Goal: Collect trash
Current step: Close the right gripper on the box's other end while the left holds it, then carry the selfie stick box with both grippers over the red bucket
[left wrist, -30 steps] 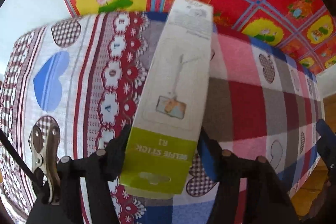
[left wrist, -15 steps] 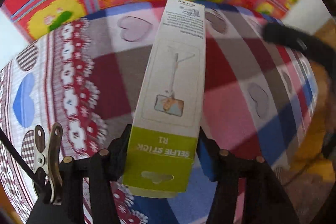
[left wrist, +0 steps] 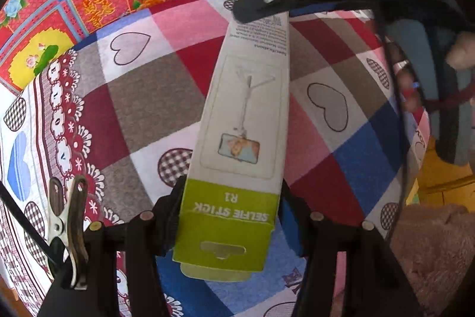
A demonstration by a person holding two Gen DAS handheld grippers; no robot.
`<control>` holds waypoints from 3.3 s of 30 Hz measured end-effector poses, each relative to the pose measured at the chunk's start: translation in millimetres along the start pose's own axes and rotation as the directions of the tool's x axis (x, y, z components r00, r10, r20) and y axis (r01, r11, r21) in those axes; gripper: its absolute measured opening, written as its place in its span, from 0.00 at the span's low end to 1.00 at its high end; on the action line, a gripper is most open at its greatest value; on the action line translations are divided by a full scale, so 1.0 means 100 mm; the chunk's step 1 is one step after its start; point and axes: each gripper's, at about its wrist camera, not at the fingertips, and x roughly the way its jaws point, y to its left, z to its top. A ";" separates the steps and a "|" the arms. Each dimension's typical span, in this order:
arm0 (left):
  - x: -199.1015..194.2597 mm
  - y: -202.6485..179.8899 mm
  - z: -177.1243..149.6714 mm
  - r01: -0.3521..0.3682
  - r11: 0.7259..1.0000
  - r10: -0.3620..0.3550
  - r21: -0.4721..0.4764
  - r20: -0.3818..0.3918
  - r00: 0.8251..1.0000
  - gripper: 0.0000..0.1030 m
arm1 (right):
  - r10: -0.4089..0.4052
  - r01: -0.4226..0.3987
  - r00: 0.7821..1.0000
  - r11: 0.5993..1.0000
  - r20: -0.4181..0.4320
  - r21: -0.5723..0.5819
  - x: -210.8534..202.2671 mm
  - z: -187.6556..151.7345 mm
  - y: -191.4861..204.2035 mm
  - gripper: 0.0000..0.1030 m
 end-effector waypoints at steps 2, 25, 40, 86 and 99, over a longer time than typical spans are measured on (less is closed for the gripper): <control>0.02 -0.04 0.02 -0.005 1.000 0.005 0.004 0.002 1.000 0.58 | -0.010 0.011 1.000 1.000 -0.023 0.023 0.08 0.00 -0.03 0.72; 0.03 -0.29 -0.01 0.008 0.998 -0.010 0.054 0.028 1.000 0.53 | 0.051 -0.007 0.987 0.960 -0.152 0.280 0.45 0.09 -0.13 0.74; -0.19 -0.77 0.18 0.048 0.972 -0.062 0.229 0.052 0.997 0.53 | 0.006 -0.004 1.000 0.877 -0.002 0.481 -0.21 -0.23 -0.73 0.70; 0.26 -4.97 0.56 0.168 0.765 -0.201 0.622 -0.017 0.979 0.54 | -0.266 0.037 0.950 0.618 0.165 0.785 -2.87 -2.75 -3.80 0.67; 0.59 -6.02 1.11 0.261 0.617 -0.287 0.742 -0.096 0.953 0.54 | -0.400 0.088 0.909 0.455 0.115 0.886 -3.42 -3.26 -4.80 0.67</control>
